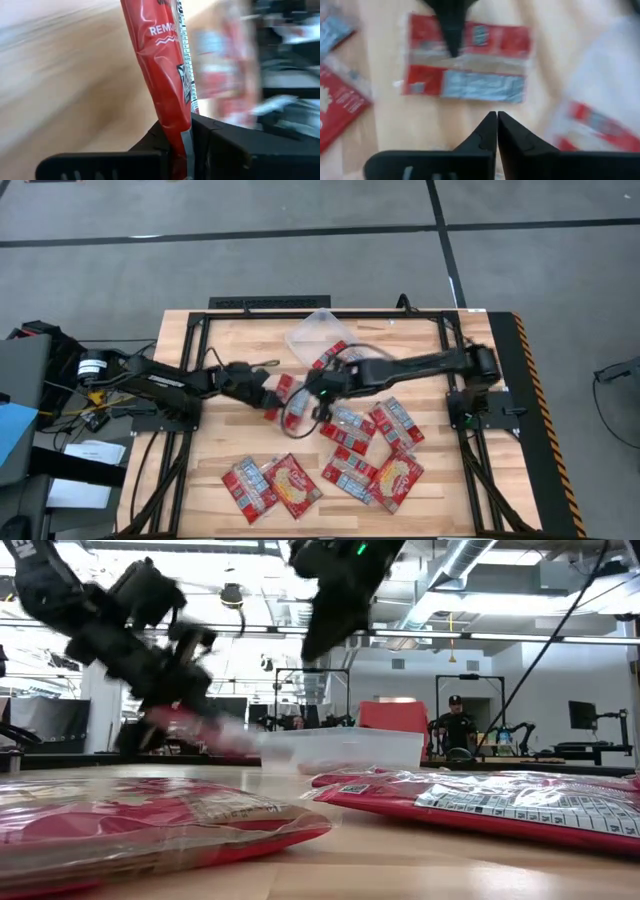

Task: Sort popcorn bags into baskets
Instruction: Put the red popcorn bag into the white bin

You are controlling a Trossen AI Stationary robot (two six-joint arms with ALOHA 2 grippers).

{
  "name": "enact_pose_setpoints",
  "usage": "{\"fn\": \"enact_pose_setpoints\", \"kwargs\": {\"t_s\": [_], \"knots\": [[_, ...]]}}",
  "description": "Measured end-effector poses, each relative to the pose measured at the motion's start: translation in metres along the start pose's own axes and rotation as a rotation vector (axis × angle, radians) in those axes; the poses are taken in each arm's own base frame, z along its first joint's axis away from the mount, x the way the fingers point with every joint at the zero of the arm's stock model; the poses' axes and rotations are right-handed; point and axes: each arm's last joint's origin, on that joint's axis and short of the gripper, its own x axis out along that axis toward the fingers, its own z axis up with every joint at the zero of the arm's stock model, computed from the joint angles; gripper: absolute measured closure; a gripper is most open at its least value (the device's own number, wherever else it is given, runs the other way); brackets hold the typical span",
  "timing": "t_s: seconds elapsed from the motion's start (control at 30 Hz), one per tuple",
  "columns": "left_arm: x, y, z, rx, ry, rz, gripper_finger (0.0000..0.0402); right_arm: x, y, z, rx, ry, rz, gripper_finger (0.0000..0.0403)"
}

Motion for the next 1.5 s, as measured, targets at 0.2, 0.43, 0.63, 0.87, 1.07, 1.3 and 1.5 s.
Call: {"fn": "enact_pose_setpoints", "kwargs": {"t_s": [0.2, 0.43, 0.63, 0.87, 1.07, 1.3, 1.5], "knots": [[-0.009, -0.049, 0.044, 0.084, 0.043, 0.002, 0.0390, -0.065, -0.022, 0.001, 0.018, -0.062, -0.132, 0.0379], [-0.030, -0.112, 0.113, 0.441, 0.044, 0.155, 0.0391, -0.099, -0.034, -0.004, 0.078, -0.077, -0.179, 0.0387], [-0.017, -0.096, 0.187, 0.539, 0.070, 0.315, 0.0391, -0.100, -0.030, -0.010, 0.095, -0.044, -0.218, 0.0364], [0.014, -0.069, 0.252, 0.564, 0.127, 0.342, 0.0391, -0.096, -0.021, -0.020, 0.068, 0.034, -0.228, 0.0371], [0.033, -0.050, 0.277, 0.606, 0.203, 0.417, 0.0391, -0.098, -0.015, -0.023, 0.072, 0.043, -0.244, 0.0389], [0.055, -0.023, 0.282, 0.561, 0.245, 0.423, 0.0383, -0.099, -0.014, -0.026, 0.081, 0.056, -0.267, 0.0370], [0.063, -0.016, 0.282, 0.563, 0.239, 0.466, 0.0378, -0.098, -0.017, -0.025, 0.086, 0.049, -0.294, 0.0368]]}}
